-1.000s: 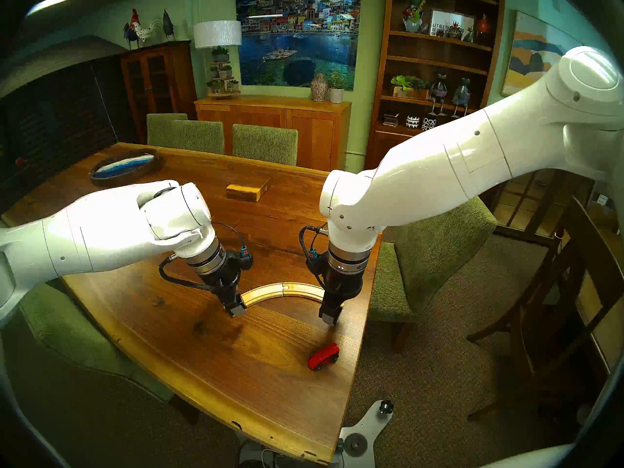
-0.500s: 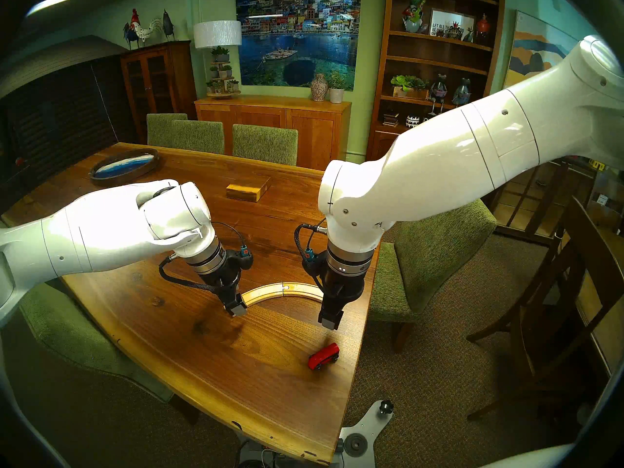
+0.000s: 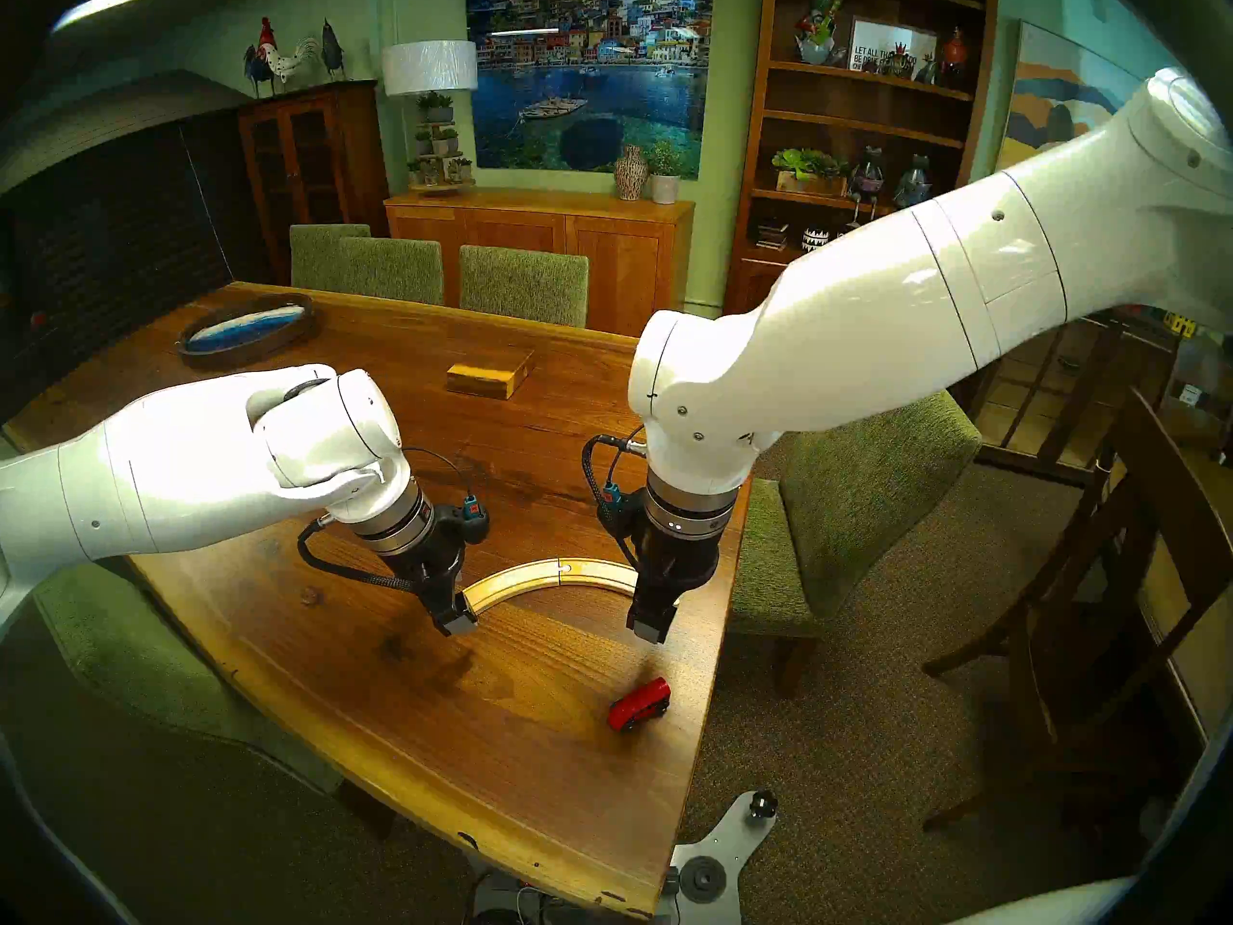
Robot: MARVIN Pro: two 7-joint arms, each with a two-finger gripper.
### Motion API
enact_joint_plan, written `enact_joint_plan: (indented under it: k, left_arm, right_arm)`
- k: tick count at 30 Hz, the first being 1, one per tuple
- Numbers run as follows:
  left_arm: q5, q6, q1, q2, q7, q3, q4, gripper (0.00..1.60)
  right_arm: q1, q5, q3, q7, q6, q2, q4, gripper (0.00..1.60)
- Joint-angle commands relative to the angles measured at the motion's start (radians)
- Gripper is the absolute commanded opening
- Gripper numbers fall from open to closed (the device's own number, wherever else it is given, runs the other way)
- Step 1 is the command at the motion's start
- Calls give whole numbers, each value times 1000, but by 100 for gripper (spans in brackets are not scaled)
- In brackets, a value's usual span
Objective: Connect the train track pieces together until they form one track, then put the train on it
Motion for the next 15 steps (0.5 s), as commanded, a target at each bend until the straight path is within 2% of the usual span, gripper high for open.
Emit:
enact_joint_plan:
  k: [1, 15]
  left_arm:
    - [27, -2, -50, 53, -30, -1, -16, 160]
    - [87, -2, -84, 95, -120, 19, -39, 160]
  right_arm:
    - [21, -9, 14, -4, -3, -1, 1, 160]
    - [30, -23, 16, 0, -14, 18, -46, 160]
